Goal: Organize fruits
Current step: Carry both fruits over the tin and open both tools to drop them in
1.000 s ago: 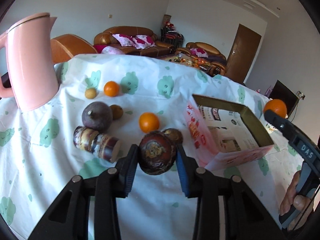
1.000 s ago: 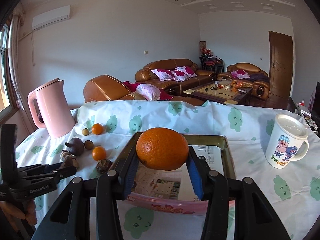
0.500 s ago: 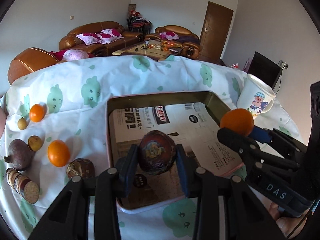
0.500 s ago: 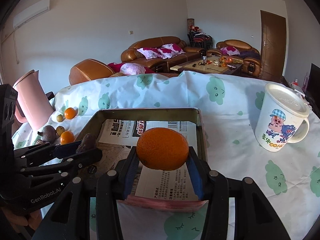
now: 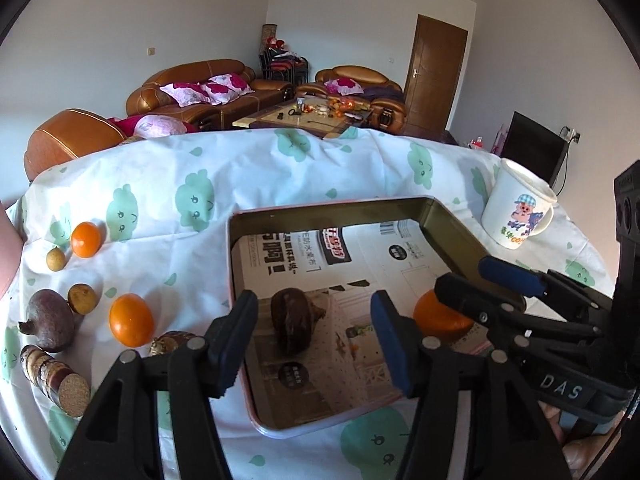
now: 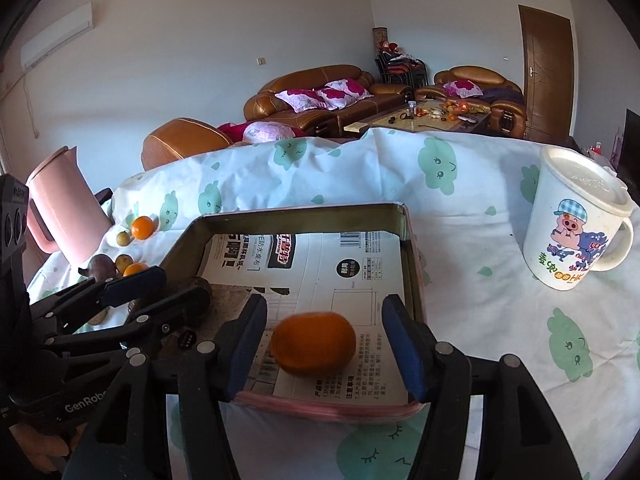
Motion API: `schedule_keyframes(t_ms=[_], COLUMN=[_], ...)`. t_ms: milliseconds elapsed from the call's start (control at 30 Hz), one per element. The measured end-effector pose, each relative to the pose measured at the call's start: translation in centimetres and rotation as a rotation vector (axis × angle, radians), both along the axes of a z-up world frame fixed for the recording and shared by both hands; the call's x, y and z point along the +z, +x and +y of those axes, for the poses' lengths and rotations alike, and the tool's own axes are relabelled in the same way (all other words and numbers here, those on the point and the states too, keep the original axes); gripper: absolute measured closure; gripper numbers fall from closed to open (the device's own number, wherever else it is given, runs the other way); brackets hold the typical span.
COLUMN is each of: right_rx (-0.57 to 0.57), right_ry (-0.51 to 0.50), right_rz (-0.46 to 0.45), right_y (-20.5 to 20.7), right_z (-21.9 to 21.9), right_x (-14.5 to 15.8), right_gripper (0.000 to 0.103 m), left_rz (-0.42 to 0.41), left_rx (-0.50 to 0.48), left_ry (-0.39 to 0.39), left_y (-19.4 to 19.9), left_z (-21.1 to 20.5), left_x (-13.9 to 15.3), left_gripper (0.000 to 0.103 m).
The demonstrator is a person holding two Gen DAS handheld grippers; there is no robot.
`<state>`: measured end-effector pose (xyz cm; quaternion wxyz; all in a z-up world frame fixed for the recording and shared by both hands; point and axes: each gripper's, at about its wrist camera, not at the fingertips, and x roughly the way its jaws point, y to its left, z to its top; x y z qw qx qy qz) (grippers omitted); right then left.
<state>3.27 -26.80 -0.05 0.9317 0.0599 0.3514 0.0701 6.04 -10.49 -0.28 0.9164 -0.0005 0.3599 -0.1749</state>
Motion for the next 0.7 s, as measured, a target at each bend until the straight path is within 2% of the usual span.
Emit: schedule_keyframes(t_ms=[33,67,100,167,300,433,533,700], right_rx=[-0.006,-0.009,-0.010,-0.016,-0.029,-0.036,0.008,0.123], right_ry=[0.010,0.018,0.024,0.026,0.013,-0.004,0.002,-0.048], right_rz=[-0.015,-0.032,-0.051,-0.084,-0.122,-0.164,-0.174,-0.146], right_y=[-0.1,-0.3,-0.5,-0.8,-1.4,-2.4,-3.0,-3.4], right_z=[-0.1,-0.2,-0.3,-0.4,0.1,1.2,3.0,8.2], right_x=[0.2,0.4,0.6,0.9,1.3,1.8,2.0,1.6], right_gripper=[0.038,0.037,0.037,0.035,0.034,0.034,0.034,0.034], left_rz=[-0.006,-0.018,-0.033,-0.087,-0.130,-0.126,-0.098,-0.070], left_rx=[-0.005,-0.009,0.003,0.035,0.042,0.112,0.163,0.273], left_ry=[-0.012,-0.022,-0.016,-0.010,-0.026,0.009,0.028,0.055], left_y=[-0.2,-0.4,-0.8,-1.5,-2.2,-2.0,-1.6,-1.5], left_z=[0.2,0.4,0.6,1.2,3.2,6.7,10.2,16.5], left_x=[0.2,0.5,0.8,1.6,2.7,2.6,2.1,1.5], left_gripper=[0.036,0.026,0.011,0.001,0.001,0.001,0.001,0.001])
